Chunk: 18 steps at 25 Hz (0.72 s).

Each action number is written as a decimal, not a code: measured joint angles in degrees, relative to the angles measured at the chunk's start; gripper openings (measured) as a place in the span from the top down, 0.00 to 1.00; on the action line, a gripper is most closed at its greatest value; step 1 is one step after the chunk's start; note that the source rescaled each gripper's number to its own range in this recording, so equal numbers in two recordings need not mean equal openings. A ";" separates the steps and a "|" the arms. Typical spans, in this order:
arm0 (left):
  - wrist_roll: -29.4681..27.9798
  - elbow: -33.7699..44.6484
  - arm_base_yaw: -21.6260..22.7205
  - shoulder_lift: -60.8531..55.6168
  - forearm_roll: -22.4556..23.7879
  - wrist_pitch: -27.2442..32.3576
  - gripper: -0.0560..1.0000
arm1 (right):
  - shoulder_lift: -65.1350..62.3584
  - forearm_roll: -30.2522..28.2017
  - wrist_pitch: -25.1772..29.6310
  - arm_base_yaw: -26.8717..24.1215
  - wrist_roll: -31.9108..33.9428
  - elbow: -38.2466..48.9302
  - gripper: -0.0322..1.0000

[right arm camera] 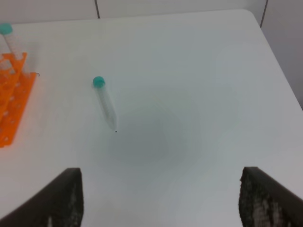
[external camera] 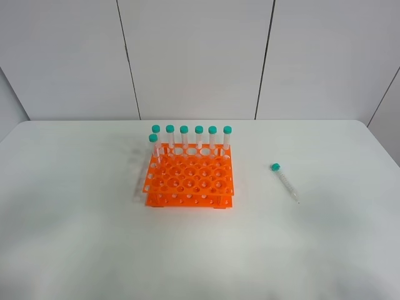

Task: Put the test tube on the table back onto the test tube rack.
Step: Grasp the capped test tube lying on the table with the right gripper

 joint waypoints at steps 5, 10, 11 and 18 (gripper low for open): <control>0.00 0.00 0.00 0.00 0.00 0.00 0.00 | 0.00 0.00 0.00 0.00 0.00 0.00 0.00; 0.00 0.00 0.00 0.00 0.00 0.00 0.00 | 0.00 0.00 0.00 0.00 -0.06 0.00 0.00; 0.00 0.00 0.00 0.00 0.00 0.00 0.00 | 0.00 0.00 0.00 0.00 -0.36 -0.07 0.00; 0.33 0.00 0.00 0.00 0.00 0.00 0.00 | 8.36 0.00 -0.67 0.00 -3.10 -6.90 0.00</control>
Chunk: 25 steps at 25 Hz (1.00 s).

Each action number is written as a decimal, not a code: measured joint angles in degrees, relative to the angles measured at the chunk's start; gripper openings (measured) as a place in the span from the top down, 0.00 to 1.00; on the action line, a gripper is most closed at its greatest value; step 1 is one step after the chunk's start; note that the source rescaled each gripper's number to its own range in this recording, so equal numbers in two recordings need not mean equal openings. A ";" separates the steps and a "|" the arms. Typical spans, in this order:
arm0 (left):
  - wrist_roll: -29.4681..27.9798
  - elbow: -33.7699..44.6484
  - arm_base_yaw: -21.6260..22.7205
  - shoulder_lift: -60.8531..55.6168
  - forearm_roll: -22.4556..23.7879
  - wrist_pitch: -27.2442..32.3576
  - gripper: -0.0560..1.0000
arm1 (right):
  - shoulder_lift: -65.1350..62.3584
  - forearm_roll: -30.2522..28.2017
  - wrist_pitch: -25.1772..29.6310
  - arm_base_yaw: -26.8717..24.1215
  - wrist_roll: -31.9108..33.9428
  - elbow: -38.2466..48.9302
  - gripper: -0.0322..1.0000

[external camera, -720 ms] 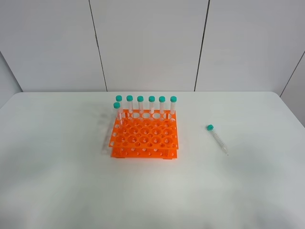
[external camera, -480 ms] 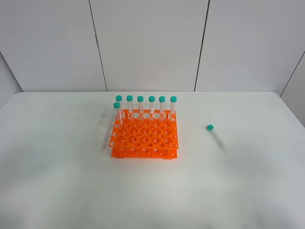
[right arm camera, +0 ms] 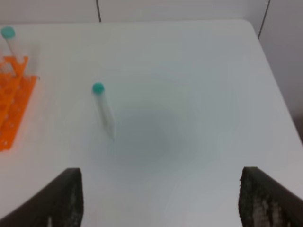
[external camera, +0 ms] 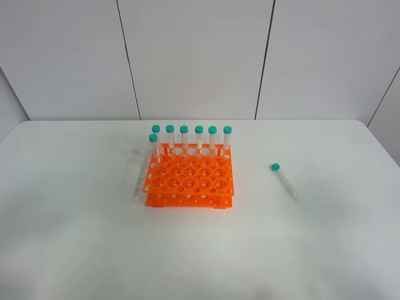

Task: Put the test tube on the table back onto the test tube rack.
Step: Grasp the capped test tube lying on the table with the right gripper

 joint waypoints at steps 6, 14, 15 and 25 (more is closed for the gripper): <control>0.00 0.00 0.00 0.00 0.00 0.00 0.00 | 17.69 2.61 0.89 0.00 -5.20 -11.13 0.04; 0.00 0.00 0.00 0.00 0.00 0.00 0.00 | 46.49 13.37 3.90 0.00 -14.09 -24.47 0.10; 0.00 0.00 0.00 0.00 0.00 0.00 0.00 | 50.52 13.53 3.83 0.00 -14.29 -25.94 0.10; 0.00 0.00 0.00 0.00 0.00 0.00 0.00 | 79.97 10.79 -0.36 2.62 -13.87 -34.77 0.11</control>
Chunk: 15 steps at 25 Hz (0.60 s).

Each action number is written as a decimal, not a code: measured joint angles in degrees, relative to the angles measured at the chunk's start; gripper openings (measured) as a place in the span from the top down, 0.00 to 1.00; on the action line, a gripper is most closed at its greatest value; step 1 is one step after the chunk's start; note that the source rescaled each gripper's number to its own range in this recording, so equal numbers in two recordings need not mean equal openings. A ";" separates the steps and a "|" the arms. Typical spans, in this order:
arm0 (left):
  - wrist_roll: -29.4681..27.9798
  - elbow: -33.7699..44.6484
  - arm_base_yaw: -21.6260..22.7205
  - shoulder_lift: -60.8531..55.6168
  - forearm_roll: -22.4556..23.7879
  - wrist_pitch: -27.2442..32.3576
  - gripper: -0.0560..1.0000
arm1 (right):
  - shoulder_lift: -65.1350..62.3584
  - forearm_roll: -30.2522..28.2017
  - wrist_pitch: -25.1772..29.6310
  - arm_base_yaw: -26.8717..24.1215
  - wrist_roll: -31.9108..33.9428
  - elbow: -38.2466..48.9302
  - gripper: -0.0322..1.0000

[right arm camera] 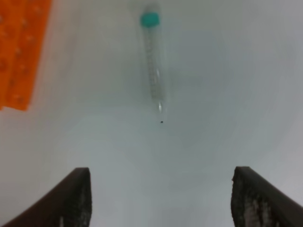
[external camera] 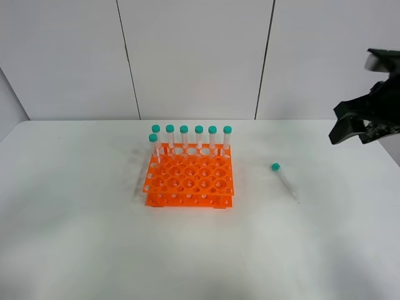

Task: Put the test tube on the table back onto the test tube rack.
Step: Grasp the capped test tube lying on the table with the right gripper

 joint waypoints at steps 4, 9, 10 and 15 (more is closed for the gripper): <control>0.00 0.00 0.00 0.00 0.00 0.00 0.00 | 7.80 -2.93 -1.22 3.34 1.41 -1.89 0.11; 0.00 0.00 0.00 0.00 0.00 0.00 0.00 | 15.41 -3.18 -3.10 5.39 1.98 -2.86 0.11; 0.00 0.00 0.00 0.00 0.00 0.00 0.00 | 16.87 -3.06 -3.60 5.46 1.98 -2.86 0.11; 0.00 0.00 0.00 0.00 0.00 0.00 0.00 | 23.02 -2.60 -6.45 5.58 1.98 -2.86 0.11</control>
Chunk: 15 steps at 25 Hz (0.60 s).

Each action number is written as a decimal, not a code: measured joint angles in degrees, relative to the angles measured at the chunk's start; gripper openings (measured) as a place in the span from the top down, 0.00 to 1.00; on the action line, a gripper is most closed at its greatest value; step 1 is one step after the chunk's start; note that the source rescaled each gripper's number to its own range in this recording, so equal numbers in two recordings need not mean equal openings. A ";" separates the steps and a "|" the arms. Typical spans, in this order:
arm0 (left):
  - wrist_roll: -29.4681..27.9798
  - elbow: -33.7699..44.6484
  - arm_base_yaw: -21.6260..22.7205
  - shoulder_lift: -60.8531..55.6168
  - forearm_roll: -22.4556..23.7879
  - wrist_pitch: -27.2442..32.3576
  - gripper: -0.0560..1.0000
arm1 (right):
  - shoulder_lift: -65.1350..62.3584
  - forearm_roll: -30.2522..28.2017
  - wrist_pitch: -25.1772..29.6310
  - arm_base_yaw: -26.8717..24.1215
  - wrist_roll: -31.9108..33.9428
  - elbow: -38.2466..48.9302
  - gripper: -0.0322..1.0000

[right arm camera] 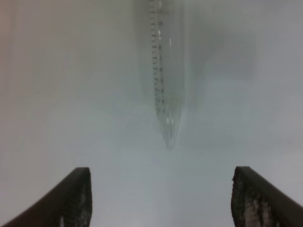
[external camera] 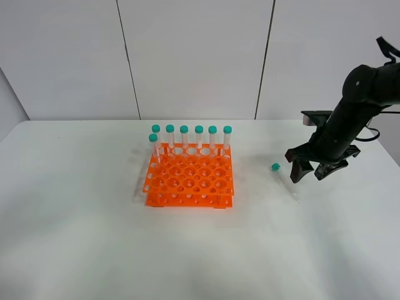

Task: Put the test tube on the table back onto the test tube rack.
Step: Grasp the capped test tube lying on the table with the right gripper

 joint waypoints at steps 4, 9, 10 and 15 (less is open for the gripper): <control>0.00 0.00 0.00 0.00 0.00 0.00 0.00 | 2.83 0.12 -3.81 0.00 0.00 0.00 0.11; 0.00 0.00 0.00 0.00 0.00 0.00 0.00 | 5.28 0.24 -5.86 0.00 -0.06 -0.02 0.11; 0.00 0.00 0.00 0.00 0.00 0.00 0.00 | 5.85 0.38 -6.25 0.00 -0.20 -0.02 0.11; 0.00 0.00 0.00 0.00 0.00 0.00 0.00 | 6.84 0.99 -7.88 0.00 -1.79 -0.02 0.18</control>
